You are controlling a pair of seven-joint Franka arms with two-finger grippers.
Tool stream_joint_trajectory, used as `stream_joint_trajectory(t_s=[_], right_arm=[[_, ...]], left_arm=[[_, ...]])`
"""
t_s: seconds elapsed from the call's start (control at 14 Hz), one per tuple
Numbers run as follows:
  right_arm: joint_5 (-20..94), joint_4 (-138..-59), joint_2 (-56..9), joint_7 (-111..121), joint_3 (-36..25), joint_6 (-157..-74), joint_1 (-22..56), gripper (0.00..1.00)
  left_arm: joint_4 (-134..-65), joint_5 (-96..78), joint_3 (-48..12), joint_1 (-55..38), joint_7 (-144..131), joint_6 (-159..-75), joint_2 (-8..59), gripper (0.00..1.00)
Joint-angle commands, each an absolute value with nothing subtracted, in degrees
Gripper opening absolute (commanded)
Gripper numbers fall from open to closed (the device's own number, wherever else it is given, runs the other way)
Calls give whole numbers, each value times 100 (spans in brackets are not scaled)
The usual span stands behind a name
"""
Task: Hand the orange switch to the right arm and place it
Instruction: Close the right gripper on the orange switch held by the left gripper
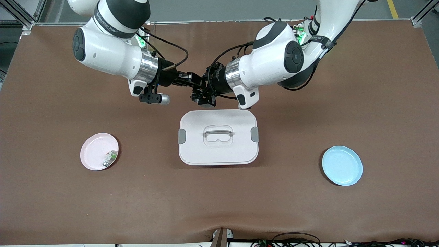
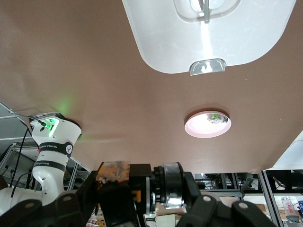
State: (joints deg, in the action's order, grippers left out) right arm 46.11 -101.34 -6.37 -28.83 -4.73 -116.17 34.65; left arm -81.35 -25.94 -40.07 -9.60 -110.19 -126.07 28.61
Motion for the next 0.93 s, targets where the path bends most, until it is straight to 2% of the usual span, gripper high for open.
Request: stream_joint_trajectory(t_s=[0.0,0.21,0.29,0.36,0.57,0.86], right_arm=[[4667,-10239,-519,-2927,-527,-11584,3524,0],[4667,-10239,-519,-2935,-527,-11575,3516,0],[4667,-10239,-519,-2936,-527,-11575,3516,0],[4667,-10239,-519,-2936,-527,-11558,3498,0],[4667,-10230,-519,-2936,-536,-11435,3454,0],[4667,-10222,-510,-2936,-554,-11347,3428,0]], left_arm=[[-8033,-2637,-3981,-1028,-11074,-12630,2892,0],[-8025,-2628,-3973,-1020,-11065,-12621,2892,0],[-8033,-2619,-3973,-1020,-11039,-12621,2892,4],[-8033,-2619,-3973,-1020,-11013,-12630,2892,16],[-8033,-2619,-3964,-1002,-11013,-12621,2883,27],[-8033,-2619,-3964,-1002,-11021,-12621,2874,33]])
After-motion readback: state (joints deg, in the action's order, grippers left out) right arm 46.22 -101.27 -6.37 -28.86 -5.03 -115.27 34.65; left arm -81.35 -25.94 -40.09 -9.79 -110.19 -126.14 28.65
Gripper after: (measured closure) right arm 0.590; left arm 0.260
